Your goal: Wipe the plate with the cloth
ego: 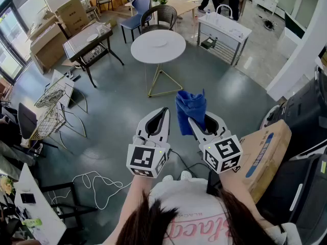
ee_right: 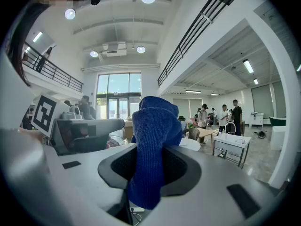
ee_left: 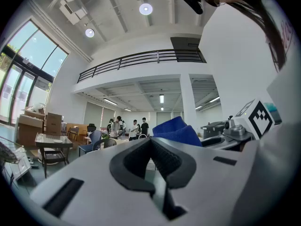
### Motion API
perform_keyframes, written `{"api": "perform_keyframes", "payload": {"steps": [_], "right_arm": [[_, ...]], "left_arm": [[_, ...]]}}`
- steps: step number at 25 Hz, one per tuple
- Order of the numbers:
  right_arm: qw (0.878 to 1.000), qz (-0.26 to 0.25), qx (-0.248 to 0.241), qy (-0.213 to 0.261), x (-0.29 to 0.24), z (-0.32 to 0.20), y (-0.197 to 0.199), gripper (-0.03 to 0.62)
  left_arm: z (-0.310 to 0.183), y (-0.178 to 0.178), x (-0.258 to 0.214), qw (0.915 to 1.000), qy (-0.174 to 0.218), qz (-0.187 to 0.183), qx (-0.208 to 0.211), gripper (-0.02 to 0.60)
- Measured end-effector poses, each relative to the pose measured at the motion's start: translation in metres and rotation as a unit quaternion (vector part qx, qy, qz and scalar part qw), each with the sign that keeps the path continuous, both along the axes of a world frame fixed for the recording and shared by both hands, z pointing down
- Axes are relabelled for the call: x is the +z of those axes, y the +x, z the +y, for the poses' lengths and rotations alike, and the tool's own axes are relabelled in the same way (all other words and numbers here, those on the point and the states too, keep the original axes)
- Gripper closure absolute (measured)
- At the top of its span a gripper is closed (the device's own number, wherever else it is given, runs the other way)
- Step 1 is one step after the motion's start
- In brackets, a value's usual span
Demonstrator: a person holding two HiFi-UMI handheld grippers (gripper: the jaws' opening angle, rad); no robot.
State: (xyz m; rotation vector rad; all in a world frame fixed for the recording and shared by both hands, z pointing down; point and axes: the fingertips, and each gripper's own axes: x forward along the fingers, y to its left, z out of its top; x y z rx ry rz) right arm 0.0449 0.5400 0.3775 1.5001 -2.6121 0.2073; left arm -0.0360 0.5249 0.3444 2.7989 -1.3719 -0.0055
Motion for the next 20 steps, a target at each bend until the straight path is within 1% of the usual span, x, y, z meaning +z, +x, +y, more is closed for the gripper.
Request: {"api": "perform_keyframes", "payload": {"steps": [9, 14, 20], "right_arm": [[1.000, 0.007, -0.009, 0.005, 0.002, 0.002, 0.019, 0.461], [0.999, 0.012, -0.034, 0.006, 0.007, 0.004, 0.033, 0.461], [0.998, 0.006, -0.056, 0.000, 0.010, -0.007, 0.032, 0.461]], "left_arm": [[-0.002, 0.021, 0.002, 1.0000, -0.003, 0.002, -0.006, 0.574], [-0.004, 0.033, 0.009, 0.9996, -0.006, 0.009, -0.026, 0.574], [-0.014, 0.031, 0.012, 0.9989, -0.011, 0.009, -0.045, 0.574]]}}
